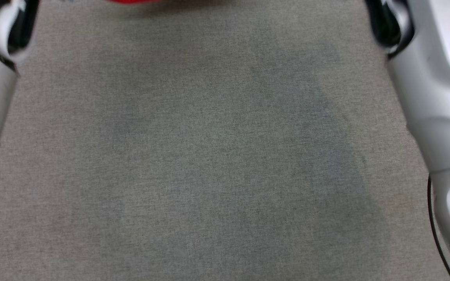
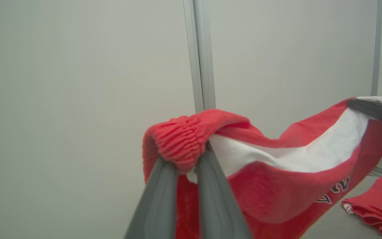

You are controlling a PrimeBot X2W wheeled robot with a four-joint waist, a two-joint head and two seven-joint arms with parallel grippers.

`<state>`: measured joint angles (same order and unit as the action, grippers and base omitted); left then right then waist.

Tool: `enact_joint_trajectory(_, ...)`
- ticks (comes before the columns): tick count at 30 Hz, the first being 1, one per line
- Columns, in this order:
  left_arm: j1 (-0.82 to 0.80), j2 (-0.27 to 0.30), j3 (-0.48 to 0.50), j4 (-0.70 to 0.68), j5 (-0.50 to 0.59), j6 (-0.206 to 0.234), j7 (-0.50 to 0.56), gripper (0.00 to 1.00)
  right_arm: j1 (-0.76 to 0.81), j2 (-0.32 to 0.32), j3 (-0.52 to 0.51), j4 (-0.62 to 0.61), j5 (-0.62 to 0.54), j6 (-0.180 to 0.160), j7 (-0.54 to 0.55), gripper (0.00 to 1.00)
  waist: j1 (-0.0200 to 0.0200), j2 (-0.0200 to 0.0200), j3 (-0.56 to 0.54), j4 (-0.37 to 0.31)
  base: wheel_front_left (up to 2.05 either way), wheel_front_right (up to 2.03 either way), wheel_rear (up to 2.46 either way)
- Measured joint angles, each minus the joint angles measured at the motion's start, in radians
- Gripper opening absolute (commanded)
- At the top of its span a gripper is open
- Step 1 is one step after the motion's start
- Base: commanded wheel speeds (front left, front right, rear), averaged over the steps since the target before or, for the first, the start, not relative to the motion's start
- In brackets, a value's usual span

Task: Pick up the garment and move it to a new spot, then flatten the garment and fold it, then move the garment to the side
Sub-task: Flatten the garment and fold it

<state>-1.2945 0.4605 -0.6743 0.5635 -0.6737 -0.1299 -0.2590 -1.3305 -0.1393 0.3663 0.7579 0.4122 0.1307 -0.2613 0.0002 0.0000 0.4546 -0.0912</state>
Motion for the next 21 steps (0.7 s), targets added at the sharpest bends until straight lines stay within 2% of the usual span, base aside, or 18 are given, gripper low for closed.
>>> enact_joint_trajectory(3, 0.098, -0.008, 0.007, -0.008, -0.011, 0.000, -0.002, 0.00, 0.102, -0.012, 0.028, -0.031, 0.009, 0.000, 0.000, 0.00, 0.0000, 0.0000, -0.004, 0.007, 0.00, 0.00, 0.00)
enact_joint_trajectory(9, 0.405, -0.043, 0.099, -0.095, 0.016, 0.005, -0.003, 0.00, 0.362, -0.058, 0.081, -0.129, 0.037, 0.000, 0.000, 0.00, -0.0002, 0.0000, -0.044, 0.020, 0.00, 0.00, 0.00)
enact_joint_trajectory(16, 0.789, -0.099, 0.169, -0.184, 0.069, 0.015, -0.003, 0.00, 0.677, -0.108, 0.115, -0.235, 0.062, 0.000, 0.000, 0.00, -0.0004, 0.0000, -0.131, 0.036, 0.00, 0.00, 0.00)
enact_joint_trajectory(21, 1.002, -0.126, 0.184, -0.217, 0.083, 0.015, -0.003, 0.00, 0.876, -0.140, 0.119, -0.303, 0.094, 0.000, 0.000, 0.00, -0.0005, 0.0000, -0.199, 0.044, 0.00, 0.00, 0.00)
